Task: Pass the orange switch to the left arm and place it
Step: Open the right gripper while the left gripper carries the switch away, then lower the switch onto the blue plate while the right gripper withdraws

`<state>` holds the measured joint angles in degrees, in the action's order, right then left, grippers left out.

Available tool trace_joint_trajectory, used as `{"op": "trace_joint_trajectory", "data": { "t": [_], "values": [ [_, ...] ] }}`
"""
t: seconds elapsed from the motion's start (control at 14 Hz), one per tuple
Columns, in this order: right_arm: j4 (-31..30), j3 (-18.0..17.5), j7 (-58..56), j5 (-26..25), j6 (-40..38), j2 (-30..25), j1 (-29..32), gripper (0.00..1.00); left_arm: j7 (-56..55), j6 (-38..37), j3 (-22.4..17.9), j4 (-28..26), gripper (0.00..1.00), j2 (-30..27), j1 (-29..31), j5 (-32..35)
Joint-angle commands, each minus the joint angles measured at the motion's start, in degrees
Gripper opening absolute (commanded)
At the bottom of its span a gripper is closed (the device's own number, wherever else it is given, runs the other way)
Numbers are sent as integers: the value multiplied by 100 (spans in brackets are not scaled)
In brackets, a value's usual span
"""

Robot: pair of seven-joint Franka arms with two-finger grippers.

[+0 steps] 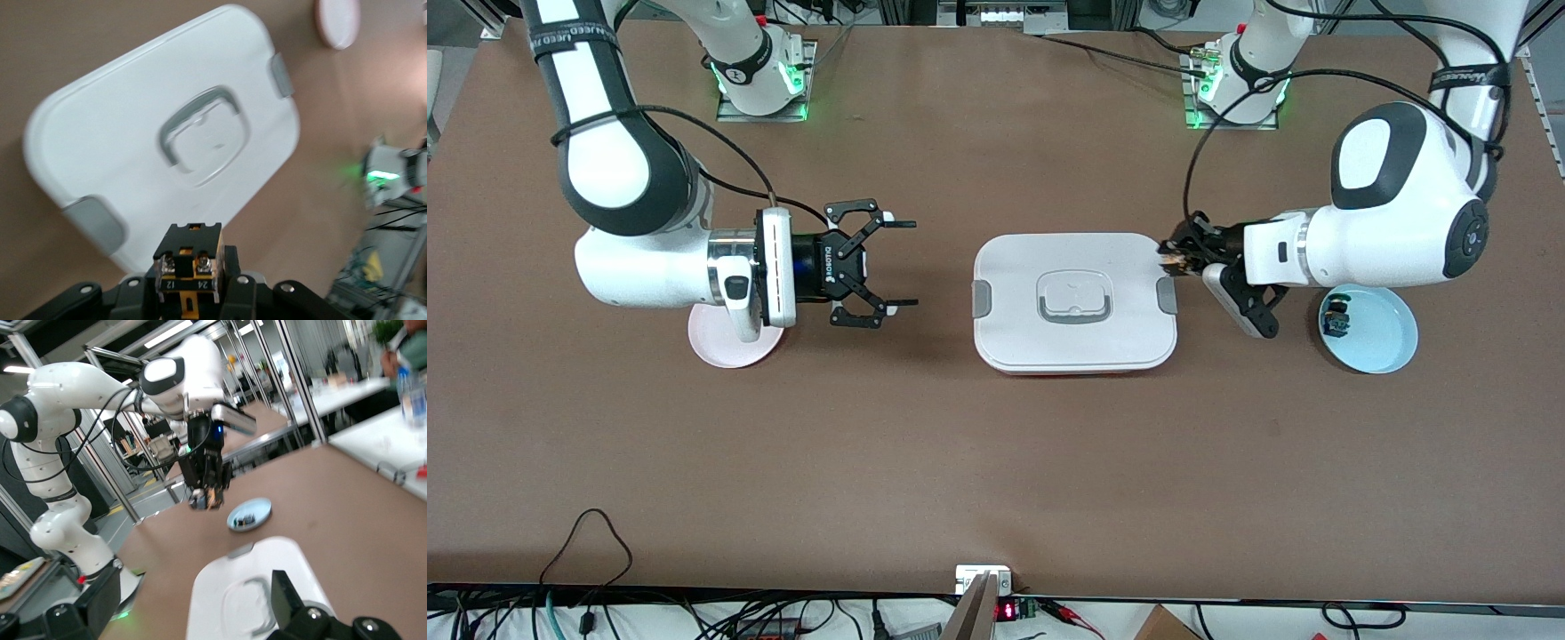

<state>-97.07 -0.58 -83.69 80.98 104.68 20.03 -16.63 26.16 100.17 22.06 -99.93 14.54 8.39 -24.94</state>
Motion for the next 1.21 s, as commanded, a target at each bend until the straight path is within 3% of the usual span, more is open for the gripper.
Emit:
{"op": "trace_joint_trajectory", "data": {
  "t": [0.0, 0.28, 0.5, 0.71, 0.93, 1.14],
  "values": [
    [-92, 14, 1421, -651, -105, -254, 46, 100, 169, -436, 35, 308, 0, 14, 93, 1399],
    [-48, 111, 2568, -1960, -149, -315, 46, 100, 1422, -569, 35, 238, 0, 31, 101, 3271],
    [-48, 330, 3251, -2759, -352, -315, 81, 100, 2119, -447, 27, -24, 0, 189, 478, 3924],
    [83, 401, 5058, -3875, -527, -324, 82, 100, 3034, 377, 18, -595, 0, 322, 1127, 4252],
    [198, 401, 6187, -5298, -641, -403, 64, 100, 3605, 1520, 18, -1229, 0, 330, 1657, 4979],
    [233, 375, 7337, -7213, -984, -508, 11, 100, 3904, 1750, 18, -1239, 0, 698, 1911, 5586]
  ]
}}
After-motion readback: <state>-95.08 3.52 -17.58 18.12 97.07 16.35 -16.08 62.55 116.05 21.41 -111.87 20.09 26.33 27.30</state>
